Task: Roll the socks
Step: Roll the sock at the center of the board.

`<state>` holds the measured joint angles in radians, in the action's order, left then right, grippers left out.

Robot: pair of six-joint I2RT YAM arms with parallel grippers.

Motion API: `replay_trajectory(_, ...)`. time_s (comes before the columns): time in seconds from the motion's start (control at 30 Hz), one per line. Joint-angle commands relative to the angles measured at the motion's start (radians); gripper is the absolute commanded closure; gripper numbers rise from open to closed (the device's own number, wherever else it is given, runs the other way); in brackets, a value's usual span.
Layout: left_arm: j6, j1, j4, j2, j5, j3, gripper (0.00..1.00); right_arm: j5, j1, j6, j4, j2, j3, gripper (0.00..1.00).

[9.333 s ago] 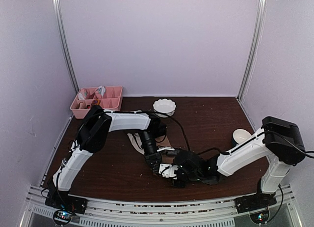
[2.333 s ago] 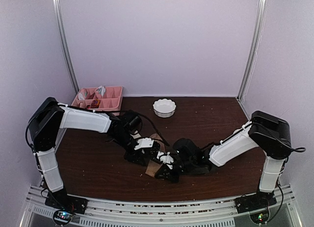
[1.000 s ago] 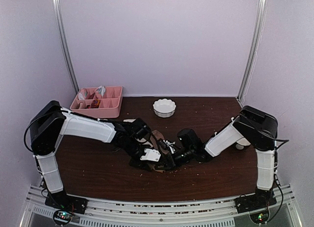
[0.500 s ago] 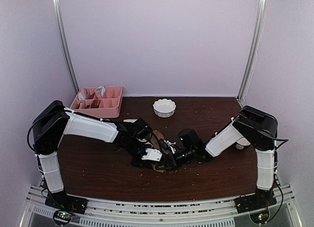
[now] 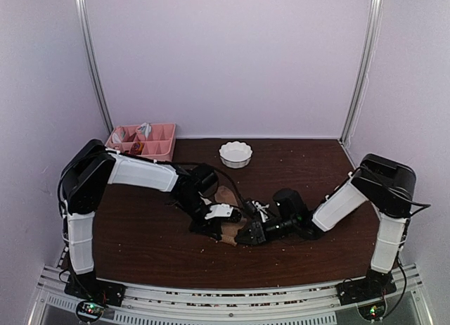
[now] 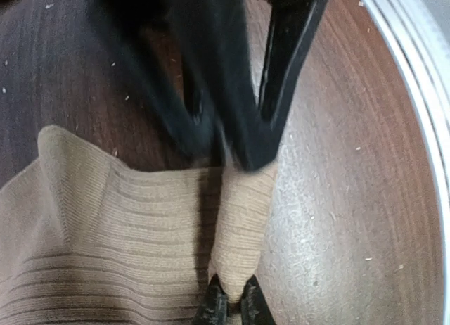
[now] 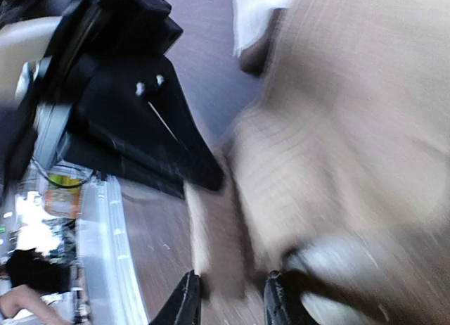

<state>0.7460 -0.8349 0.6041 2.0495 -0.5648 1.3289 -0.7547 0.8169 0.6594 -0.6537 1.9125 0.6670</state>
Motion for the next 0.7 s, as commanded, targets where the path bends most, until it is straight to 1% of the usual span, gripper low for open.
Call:
replay_trajectory(0.0,-0.070,0.029,0.192,0.102,-0.101,0.058,0.99,0.205,-0.001,-0.137,0.061,-0.085,-0.103,0.67)
replay_trajectory(0.1,-0.087,0.031,0.246,0.137,-0.155,0.095,0.99,0.267,0.001,-0.211,0.107,-0.123,-0.132,0.64)
replay_trajectory(0.13,-0.097,0.033,0.262,0.150,-0.168,0.108,0.99,0.286,0.002,-0.223,0.114,-0.135,-0.143,0.61)
replay_trajectory(0.17,-0.106,0.036,0.282,0.164,-0.185,0.125,0.99,0.310,0.001,-0.232,0.113,-0.149,-0.157,0.57)
replay_trajectory(0.23,-0.122,0.047,0.307,0.184,-0.221,0.145,0.99,0.368,0.001,-0.241,0.094,-0.188,-0.196,0.44)
replay_trajectory(0.27,-0.128,0.052,0.312,0.190,-0.230,0.150,0.99,0.400,0.002,-0.243,0.079,-0.220,-0.216,0.36)
replay_trajectory(0.3,-0.131,0.056,0.317,0.195,-0.234,0.152,0.98,0.438,0.001,-0.249,0.072,-0.238,-0.236,0.17)
replay_trajectory(0.33,-0.133,0.059,0.320,0.199,-0.232,0.155,0.98,0.479,0.001,-0.251,0.050,-0.266,-0.257,0.02)
replay_trajectory(0.37,-0.137,0.063,0.323,0.204,-0.230,0.159,0.98,0.523,0.001,-0.253,0.021,-0.308,-0.286,0.00)
replay_trajectory(0.43,-0.142,0.074,0.343,0.219,-0.245,0.176,0.99,0.642,0.001,-0.242,-0.032,-0.384,-0.348,0.00)
replay_trajectory(0.53,-0.146,0.091,0.361,0.237,-0.270,0.190,0.98,0.823,0.002,-0.205,-0.038,-0.480,-0.406,0.00)
replay_trajectory(0.6,-0.144,0.093,0.362,0.240,-0.266,0.191,0.98,0.933,-0.001,-0.127,-0.022,-0.534,-0.424,0.00)
replay_trajectory(0.67,-0.142,0.094,0.381,0.254,-0.281,0.200,0.98,1.013,-0.010,0.002,-0.054,-0.573,-0.459,0.00)
